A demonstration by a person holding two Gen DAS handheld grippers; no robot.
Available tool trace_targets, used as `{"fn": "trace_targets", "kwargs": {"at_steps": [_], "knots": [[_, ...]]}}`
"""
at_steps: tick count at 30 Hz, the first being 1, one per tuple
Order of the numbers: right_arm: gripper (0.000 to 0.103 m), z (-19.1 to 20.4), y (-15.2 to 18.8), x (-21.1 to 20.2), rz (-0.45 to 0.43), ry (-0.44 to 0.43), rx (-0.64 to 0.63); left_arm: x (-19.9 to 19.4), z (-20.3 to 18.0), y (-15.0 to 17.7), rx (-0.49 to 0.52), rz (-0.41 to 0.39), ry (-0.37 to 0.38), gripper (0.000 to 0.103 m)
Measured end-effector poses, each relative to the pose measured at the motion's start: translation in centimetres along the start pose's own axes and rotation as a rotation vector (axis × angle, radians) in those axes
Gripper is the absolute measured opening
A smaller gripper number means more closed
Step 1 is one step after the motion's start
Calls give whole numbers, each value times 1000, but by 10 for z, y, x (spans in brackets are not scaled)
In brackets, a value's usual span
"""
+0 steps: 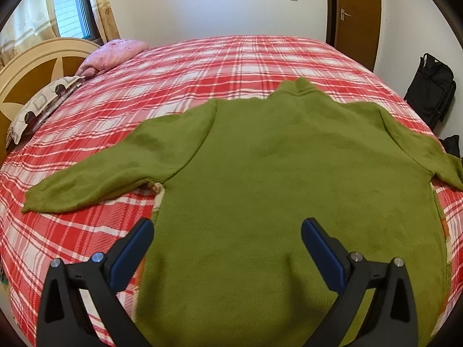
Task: Fold small clothes
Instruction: 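Grasp the sweater sleeve cuff with the right gripper and lift it, then fold the held sleeve across the sweater back and release with the right gripper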
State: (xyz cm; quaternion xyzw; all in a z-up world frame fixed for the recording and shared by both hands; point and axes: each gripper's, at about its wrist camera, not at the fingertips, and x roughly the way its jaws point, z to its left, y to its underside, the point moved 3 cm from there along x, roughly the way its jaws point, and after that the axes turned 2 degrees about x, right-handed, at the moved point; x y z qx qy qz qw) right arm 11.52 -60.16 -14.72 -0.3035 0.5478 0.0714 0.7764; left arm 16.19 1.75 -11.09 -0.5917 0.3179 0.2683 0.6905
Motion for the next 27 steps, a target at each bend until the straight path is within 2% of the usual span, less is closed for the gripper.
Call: {"fn": "trace_targets", "kwargs": {"at_steps": [2,5,7,9,12,16,20,24,27], "knots": [[5,-13,-3,-28,-92,-130,59,-5,3,-1,-6,-11,3,103],[5,-27,-4,-71,-221,-191,84,-10,8,-2,-18,-25,6,103],[5,-30,-3,-94,-266,-224,90,-11,10,-3,-33,-26,19,103],[5,-23,3,-117,-302,-263,69,-13,11,-3,-49,-24,42,103],[5,8,15,-157,-367,-291,-22,-20,11,-3,-50,-43,57,103],[5,88,49,-206,-462,-323,-233,-32,22,-3,-55,-80,52,103],[5,193,103,-235,-486,-414,-476,-39,48,0,-92,-108,33,103],[5,292,185,-240,-404,-568,-665,-41,74,5,-123,-120,2,103],[5,353,246,-225,-345,-614,-792,-40,100,9,-153,-127,-37,103]]}}
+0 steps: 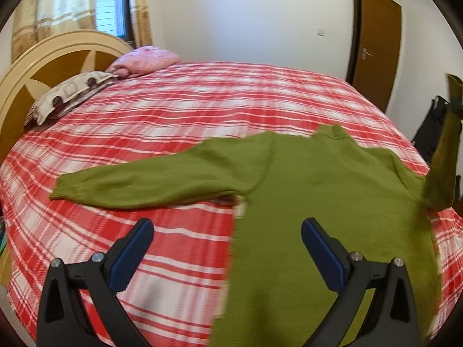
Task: Fold small clothes
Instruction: 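Fold the held sleeve across the sweater back and release with the right gripper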
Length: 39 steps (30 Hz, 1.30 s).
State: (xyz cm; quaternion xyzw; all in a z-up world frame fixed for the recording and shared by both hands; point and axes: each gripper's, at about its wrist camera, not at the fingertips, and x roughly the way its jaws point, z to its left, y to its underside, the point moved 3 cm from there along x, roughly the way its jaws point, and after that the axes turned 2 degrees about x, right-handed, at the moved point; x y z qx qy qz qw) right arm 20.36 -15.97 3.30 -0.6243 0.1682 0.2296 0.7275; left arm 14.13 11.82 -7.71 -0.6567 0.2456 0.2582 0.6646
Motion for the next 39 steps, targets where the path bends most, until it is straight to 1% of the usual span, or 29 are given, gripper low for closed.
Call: {"fn": "trace_targets", "kwargs": {"at_steps": [1,3,6,9,11,12,13,15,17,18,19,20,21,23,24,25,26,27,28,29,31,33,34,36,39], "knots": [[5,23,9,13,22,-21,-31,0,4,0,-5,-2,-7,103],[5,66,32,41,72,-62,-83,3,24,1,-33,-6,-27,103],[5,108,67,82,120,-49,-174,11,44,4,-78,8,-36,103],[5,141,105,126,204,-27,-226,16,56,12,-100,22,-36,103],[5,155,125,140,238,-24,-250,22,64,15,-105,34,-45,103],[5,155,128,143,253,-26,-254,23,67,17,-106,37,-47,103],[5,157,133,148,266,-25,-251,26,71,19,-112,40,-52,103],[5,158,141,159,295,-53,-214,27,78,21,-122,43,-59,103],[7,163,152,170,388,-149,-162,29,84,22,-133,47,-66,103],[18,165,154,172,406,-183,-145,30,87,22,-142,48,-69,103],[37,166,154,170,408,-234,-119,30,89,22,-147,48,-70,103],[45,164,153,167,412,-282,-91,32,91,22,-156,52,-70,103],[51,160,150,161,419,-340,-38,33,93,21,-161,55,-69,103],[51,144,142,144,401,-426,64,33,93,19,-171,54,-64,103],[51,133,136,134,363,-422,88,33,91,18,-170,51,-59,103],[51,124,130,126,325,-386,86,33,89,17,-167,48,-57,103],[50,114,123,121,294,-318,59,32,85,15,-156,42,-56,103],[43,107,119,119,282,-274,35,32,82,14,-147,38,-57,103],[28,97,116,119,275,-219,4,33,76,10,-135,34,-58,103],[26,82,113,119,271,-151,-22,33,70,6,-126,35,-52,103],[26,53,109,120,262,-62,-29,31,57,-3,-92,23,-34,103],[26,21,103,122,258,12,-28,28,47,-9,-66,4,-32,103],[26,4,99,123,258,48,-20,27,36,-15,-43,-6,-19,103],[26,-38,92,127,263,106,22,28,24,-21,-21,-6,-3,103],[26,-92,84,137,290,164,91,37,-5,-35,15,-1,18,103]]}}
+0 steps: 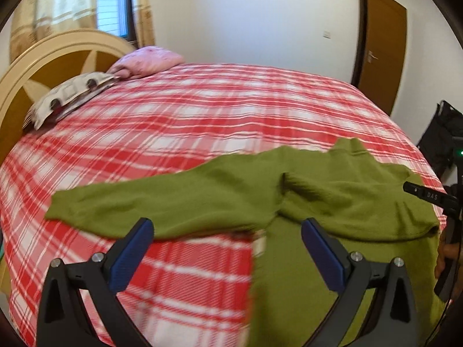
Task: Fold small clothes
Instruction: 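Fold the held sleeve across the sweater back and release with the right gripper, then grasp the other sleeve cuff with the left gripper and lift it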
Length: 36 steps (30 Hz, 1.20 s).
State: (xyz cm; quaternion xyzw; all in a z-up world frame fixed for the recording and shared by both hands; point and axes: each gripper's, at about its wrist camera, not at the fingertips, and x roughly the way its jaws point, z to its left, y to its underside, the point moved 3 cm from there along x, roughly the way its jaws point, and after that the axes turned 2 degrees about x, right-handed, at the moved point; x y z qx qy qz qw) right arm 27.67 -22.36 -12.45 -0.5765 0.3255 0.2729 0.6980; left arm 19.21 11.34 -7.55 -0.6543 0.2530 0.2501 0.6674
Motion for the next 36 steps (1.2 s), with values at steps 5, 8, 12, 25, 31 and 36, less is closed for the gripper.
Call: {"fn": "trace_targets", "kwargs": {"at_steps": [5,8,12,25,31,36], "knots": [[21,-46,-3,23,-24,91,7,32,-38,-18,24,53,9,103],[21,-63,-5,19,-57,211,20,58,-57,-16,63,90,-55,103],[24,-54,2,-23,-127,119,18,88,-60,-12,57,170,-113,103],[24,7,82,-43,11,31,-171,74,-6,23,33,258,-244,103],[24,105,54,-50,-34,-305,-167,19,42,33,7,107,-241,103],[24,193,44,10,57,-401,-113,5,115,40,-120,81,-281,103]]}}
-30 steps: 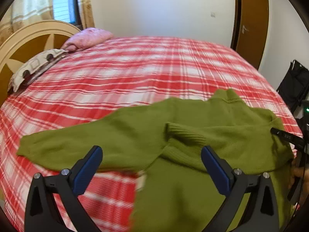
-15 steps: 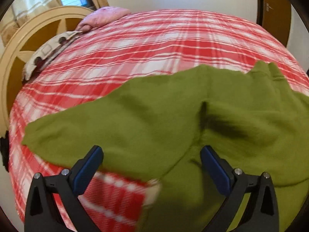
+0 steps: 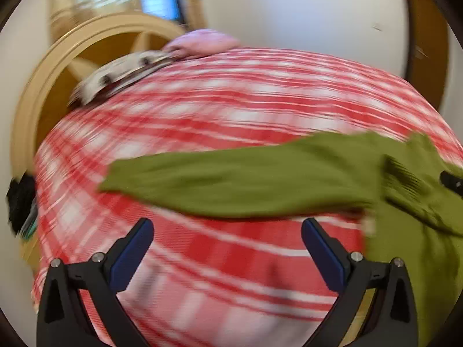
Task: Fold small clothes
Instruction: 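Grasp the other sleeve cuff with the left gripper and lift it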
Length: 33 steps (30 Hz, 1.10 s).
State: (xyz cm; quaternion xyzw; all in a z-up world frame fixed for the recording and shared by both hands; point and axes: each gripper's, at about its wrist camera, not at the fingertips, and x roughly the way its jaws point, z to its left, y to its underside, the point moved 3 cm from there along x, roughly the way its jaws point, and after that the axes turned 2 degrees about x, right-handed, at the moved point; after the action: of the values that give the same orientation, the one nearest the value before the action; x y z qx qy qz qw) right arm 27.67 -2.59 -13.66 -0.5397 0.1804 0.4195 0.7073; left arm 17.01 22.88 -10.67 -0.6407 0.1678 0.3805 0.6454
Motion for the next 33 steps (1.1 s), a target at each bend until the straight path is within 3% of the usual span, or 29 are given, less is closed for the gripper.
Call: {"fn": "trace_targets", "kwargs": {"at_steps": [3,5,6,8,9,12,15,20,22,24,26,28,30,32,33], "knots": [[25,26,24,40,121,4,-11,16,48,1,-113,32,-27,103],[30,47,41,31,68,35,-107,26,84,5,-195,35,-67,103],[39,53,46,30,80,29,-150,31,102,7,-229,36,-96,103],[39,68,56,22,124,-20,-229,35,127,12,-280,33,-131,103],[39,70,58,15,139,-70,-218,39,140,13,-313,34,-143,103],[39,71,55,-13,45,-135,-148,47,163,13,-390,33,-140,103],[39,69,51,-31,-33,-114,-122,57,173,5,-462,34,-103,103],[39,75,57,-42,-39,-121,-117,88,162,-7,-543,82,23,102],[39,77,59,-48,-42,-119,-124,108,158,-7,-596,127,46,96],[39,75,62,-52,-43,-112,-123,109,154,-8,-617,117,9,95],[39,71,64,-56,-46,-102,-105,108,151,-13,-632,79,28,84],[39,64,65,-58,-43,-99,-64,112,147,-16,-632,75,84,54],[39,59,65,-61,-42,-105,-30,120,144,-17,-619,101,79,36],[39,53,66,-66,-49,-106,-5,124,148,-17,-630,105,71,28],[39,52,66,-69,-54,-102,1,123,150,-16,-637,103,77,18]]}}
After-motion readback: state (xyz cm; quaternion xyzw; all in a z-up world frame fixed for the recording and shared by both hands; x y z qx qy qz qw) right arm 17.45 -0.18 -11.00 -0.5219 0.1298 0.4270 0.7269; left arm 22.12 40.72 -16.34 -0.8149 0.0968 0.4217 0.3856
